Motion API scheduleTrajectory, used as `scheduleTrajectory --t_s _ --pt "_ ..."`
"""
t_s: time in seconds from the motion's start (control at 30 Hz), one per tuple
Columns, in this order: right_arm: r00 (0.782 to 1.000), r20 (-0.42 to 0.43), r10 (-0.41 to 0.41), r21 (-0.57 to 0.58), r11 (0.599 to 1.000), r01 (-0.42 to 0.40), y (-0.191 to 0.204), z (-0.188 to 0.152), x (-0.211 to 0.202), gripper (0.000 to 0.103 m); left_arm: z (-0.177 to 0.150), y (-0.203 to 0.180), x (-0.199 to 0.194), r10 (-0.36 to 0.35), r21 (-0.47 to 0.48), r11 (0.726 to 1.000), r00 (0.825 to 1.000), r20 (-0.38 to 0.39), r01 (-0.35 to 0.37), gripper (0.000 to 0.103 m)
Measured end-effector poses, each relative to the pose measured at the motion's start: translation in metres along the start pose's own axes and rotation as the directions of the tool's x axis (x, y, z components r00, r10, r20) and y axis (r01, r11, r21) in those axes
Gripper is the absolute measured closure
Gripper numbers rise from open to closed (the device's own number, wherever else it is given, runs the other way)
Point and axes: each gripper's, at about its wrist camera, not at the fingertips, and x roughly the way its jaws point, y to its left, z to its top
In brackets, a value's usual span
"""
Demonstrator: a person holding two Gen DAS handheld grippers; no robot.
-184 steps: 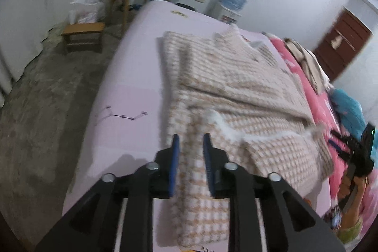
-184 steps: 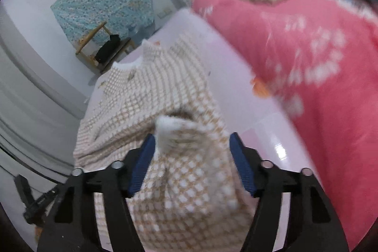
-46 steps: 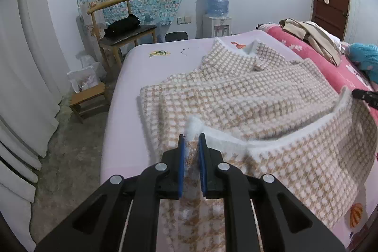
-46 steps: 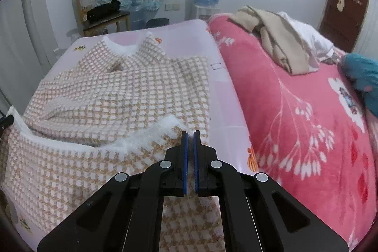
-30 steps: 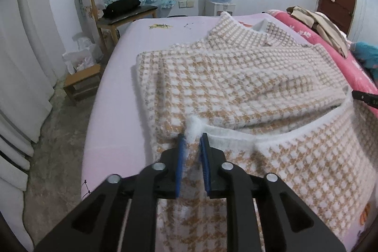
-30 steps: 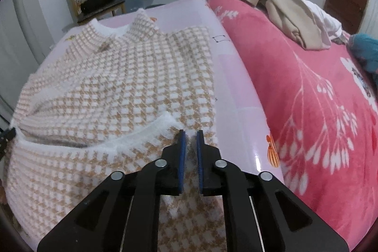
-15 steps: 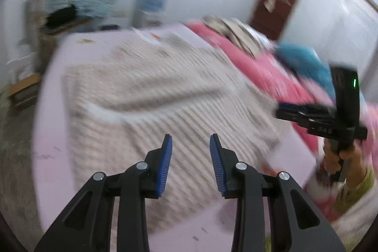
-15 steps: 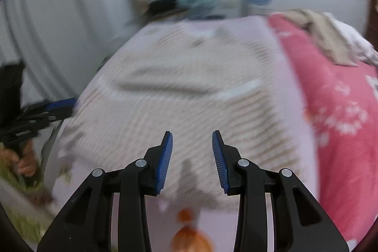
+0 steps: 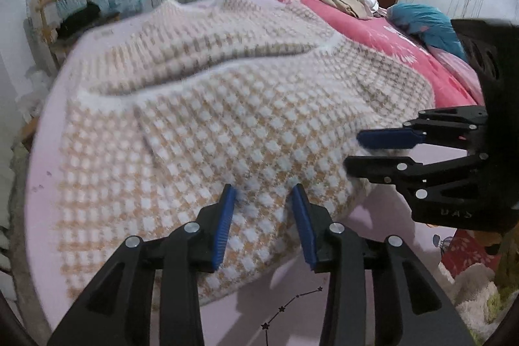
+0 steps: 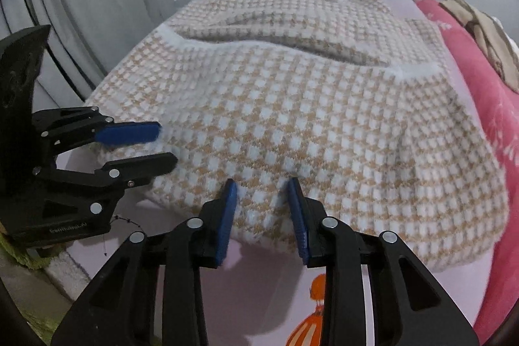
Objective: Fold large clothes
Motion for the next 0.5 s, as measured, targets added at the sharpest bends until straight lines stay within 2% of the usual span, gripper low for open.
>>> scheduleTrajectory --t_s 0.03,0.13,0.2,0.23,0.33,0.43,0.5 --pt "1.0 0.011 -0.004 -0.006 1.0 0.004 0.003 0.0 -0.005 0.08 0.001 -0.003 -0.007 0.002 0.021 1.0 1.0 0.026 -0.003 0.068" --pt "0.999 0.039 -0.014 -0.004 1.0 0.014 0.007 0.0 -0.014 0.08 0.003 -0.004 -0.013 -0.015 0.045 0.999 0.999 0.046 0.013 0.068" --pt "1.0 0.025 -0.017 0.016 1.0 0.017 0.002 -0.001 -0.007 0.08 0.0 -0.001 -0.001 0.011 0.032 0.999 1.0 0.01 -0.011 0.066" --pt "1.0 0.006 -0.009 0.037 0.999 0.009 -0.002 -0.003 0.004 0.08 -0.002 0.003 0.008 0.001 0.009 1.0 1.0 -0.009 -0.001 0.066" --pt "1.0 0.016 0.006 0.06 0.998 -0.007 -0.009 -0.006 0.007 0.08 -0.003 0.013 0.007 -0.051 -0.044 0.998 0.999 0.002 0.051 0.065" --pt "0.999 0.037 -0.025 0.05 0.998 0.023 -0.01 -0.007 -0.01 0.08 -0.005 0.017 -0.015 -0.024 -0.049 0.998 0.999 0.045 0.026 0.065" --pt "0.997 0.042 -0.062 0.043 0.997 0.06 -0.01 -0.009 -0.015 0.08 -0.012 0.022 -0.017 0.014 -0.049 0.999 0.999 0.031 -0.013 0.065"
